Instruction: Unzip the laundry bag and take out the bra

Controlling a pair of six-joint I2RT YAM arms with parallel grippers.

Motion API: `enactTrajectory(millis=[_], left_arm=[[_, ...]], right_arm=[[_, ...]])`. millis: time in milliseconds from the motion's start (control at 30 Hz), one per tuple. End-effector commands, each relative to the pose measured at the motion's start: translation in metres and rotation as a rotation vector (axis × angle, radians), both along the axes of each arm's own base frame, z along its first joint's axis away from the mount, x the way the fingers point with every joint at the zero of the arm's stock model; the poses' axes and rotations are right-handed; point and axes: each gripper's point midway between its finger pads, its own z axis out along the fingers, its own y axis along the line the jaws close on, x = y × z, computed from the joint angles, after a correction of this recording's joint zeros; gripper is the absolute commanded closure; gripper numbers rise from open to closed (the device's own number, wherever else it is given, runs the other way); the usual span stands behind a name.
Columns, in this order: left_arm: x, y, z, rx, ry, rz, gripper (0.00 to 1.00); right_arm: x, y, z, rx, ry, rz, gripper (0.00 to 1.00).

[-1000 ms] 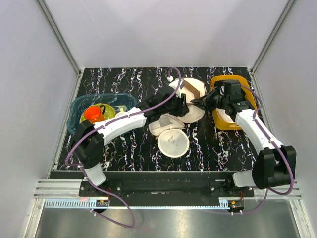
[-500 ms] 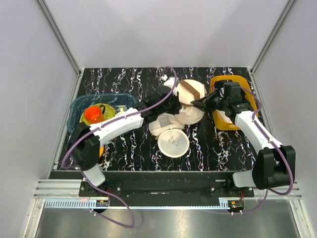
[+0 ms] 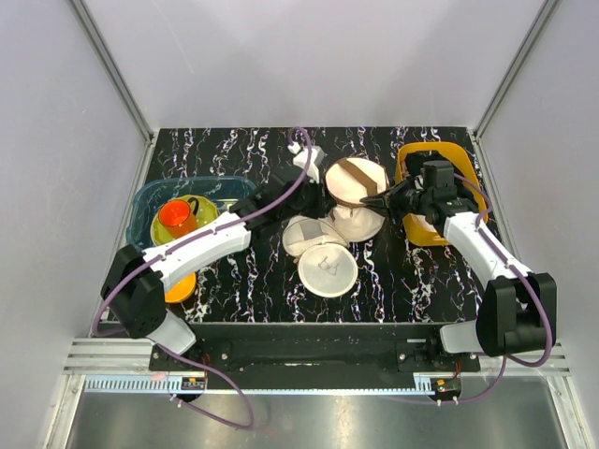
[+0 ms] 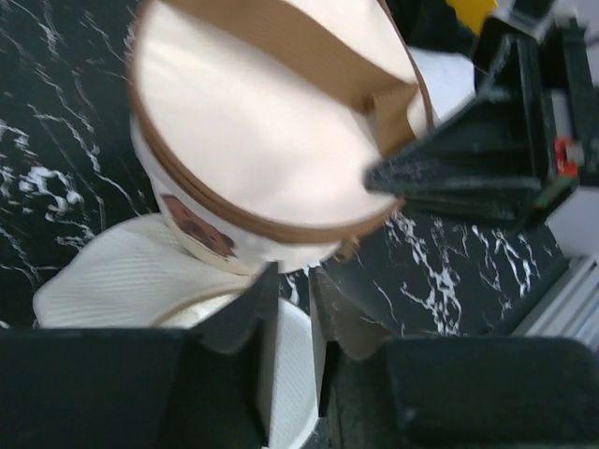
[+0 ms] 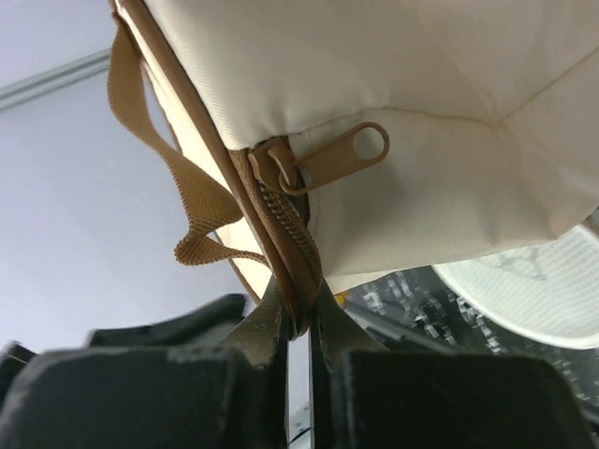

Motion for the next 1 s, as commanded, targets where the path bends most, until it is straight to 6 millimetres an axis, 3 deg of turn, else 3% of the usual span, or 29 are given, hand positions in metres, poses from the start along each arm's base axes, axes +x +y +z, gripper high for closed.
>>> enactTrajectory(millis=[0, 67, 167, 200, 333, 467, 500, 567, 600, 667, 967], left_arm=[[-0.018, -0.016, 0.018, -0.022, -0.078, -0.009, 0.76], [-0.02, -0.015, 0.022, -0.019, -0.124, -0.001, 0.68], [-0.026, -0.016, 0.029, -0.039, -0.168, -0.043, 0.42], [-0.029, -0.018, 0.03, -0.024, -0.165, -0.068, 0.39], [-0.031, -0.016, 0.031, -0.026, -0.127, -0.069, 0.43], [-0.017, -0.014, 0.039, -0.082, -0.136, 0.007, 0.44], [-0.011, -0.016, 0.052, -0.091, -0.152, 0.023, 0.46], [-0.007, -0.025, 0.055, -0.082, -0.166, 0.002, 0.48], [-0.003, -0.031, 0.07, -0.103, -0.187, 0.0, 0.48], [0.004, -0.037, 0.05, -0.026, -0.145, -0.003, 0.48], [0.011, -0.049, 0.044, -0.008, -0.129, 0.01, 0.5]], right_arm=[[0.015, 0.011, 0.045, 0.18, 0.002, -0.008, 1.0], [0.019, 0.014, 0.057, 0.223, 0.015, -0.015, 1.0], [0.027, 0.013, 0.064, 0.22, 0.033, -0.023, 1.0], [0.03, 0.014, 0.064, 0.217, 0.038, -0.026, 1.0], [0.035, 0.012, 0.07, 0.233, 0.037, -0.05, 1.0], [0.037, 0.012, 0.073, 0.251, 0.037, -0.048, 1.0], [0.036, 0.013, 0.072, 0.254, 0.038, -0.046, 1.0], [0.036, 0.011, 0.073, 0.255, 0.036, -0.053, 1.0], [0.035, 0.011, 0.071, 0.255, 0.041, -0.055, 1.0], [0.035, 0.01, 0.073, 0.252, 0.032, -0.058, 1.0], [0.034, 0.007, 0.079, 0.241, 0.003, -0.074, 1.0]])
